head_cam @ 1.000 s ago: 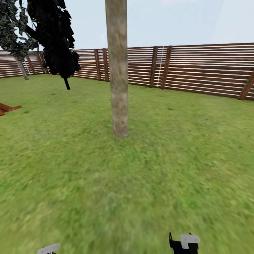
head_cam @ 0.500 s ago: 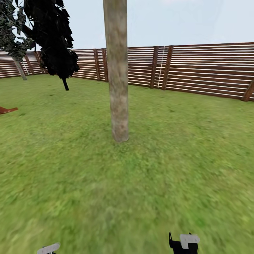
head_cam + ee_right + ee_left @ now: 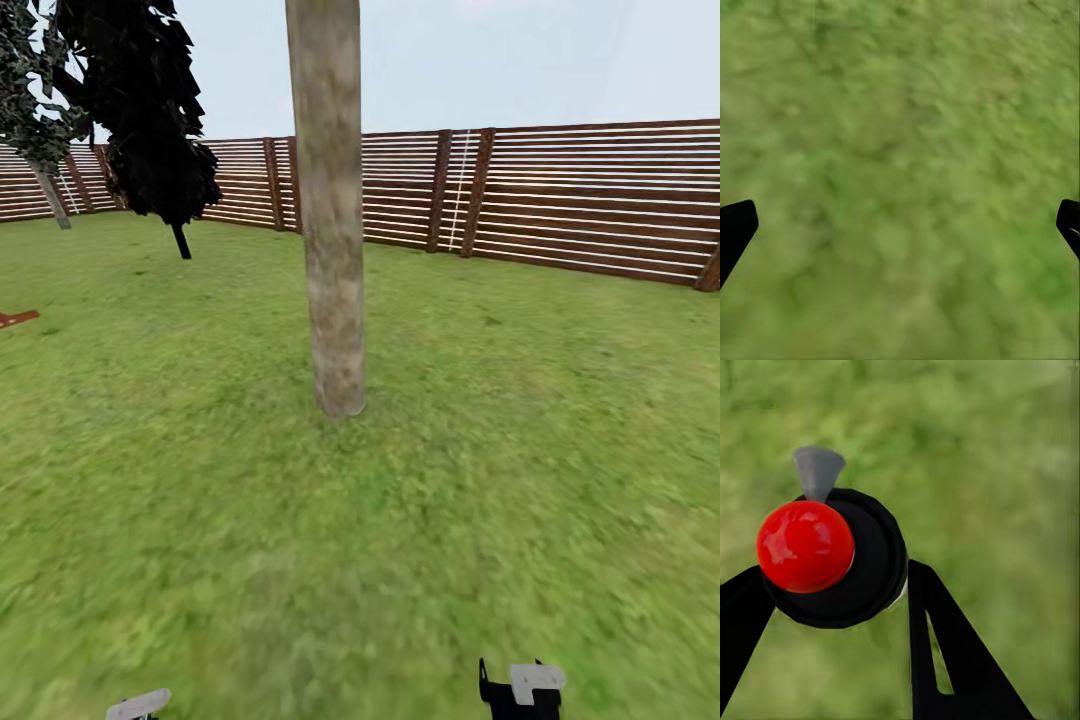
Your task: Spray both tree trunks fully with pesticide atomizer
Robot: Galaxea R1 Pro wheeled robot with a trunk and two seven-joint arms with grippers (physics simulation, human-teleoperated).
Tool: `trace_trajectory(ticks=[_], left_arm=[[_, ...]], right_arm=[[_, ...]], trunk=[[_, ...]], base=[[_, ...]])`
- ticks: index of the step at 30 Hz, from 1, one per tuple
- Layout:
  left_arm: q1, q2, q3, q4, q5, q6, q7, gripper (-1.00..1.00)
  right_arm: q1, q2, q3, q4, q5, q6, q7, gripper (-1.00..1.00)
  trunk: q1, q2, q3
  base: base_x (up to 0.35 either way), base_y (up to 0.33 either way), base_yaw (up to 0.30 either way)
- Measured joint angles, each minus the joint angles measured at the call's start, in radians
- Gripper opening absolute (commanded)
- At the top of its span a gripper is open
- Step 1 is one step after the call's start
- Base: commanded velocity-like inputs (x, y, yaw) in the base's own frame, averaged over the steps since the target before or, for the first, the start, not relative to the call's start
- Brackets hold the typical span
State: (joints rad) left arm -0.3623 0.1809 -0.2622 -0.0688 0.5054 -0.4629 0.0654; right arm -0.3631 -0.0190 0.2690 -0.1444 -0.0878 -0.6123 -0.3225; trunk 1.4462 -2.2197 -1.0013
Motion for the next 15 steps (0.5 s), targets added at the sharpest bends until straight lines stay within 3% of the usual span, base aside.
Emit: trace_trajectory(ticks=[15], left_arm=[[0.0,0.0,0.0,-0.001,0.0,0.0,0.0,-1.0]], right_arm=[[0.0,0.001,0.0,0.0,0.0,0.0,0.0,1.0]], trunk=[[0.0,0.0,0.0]], base=[[0.338,0.0,0.0]])
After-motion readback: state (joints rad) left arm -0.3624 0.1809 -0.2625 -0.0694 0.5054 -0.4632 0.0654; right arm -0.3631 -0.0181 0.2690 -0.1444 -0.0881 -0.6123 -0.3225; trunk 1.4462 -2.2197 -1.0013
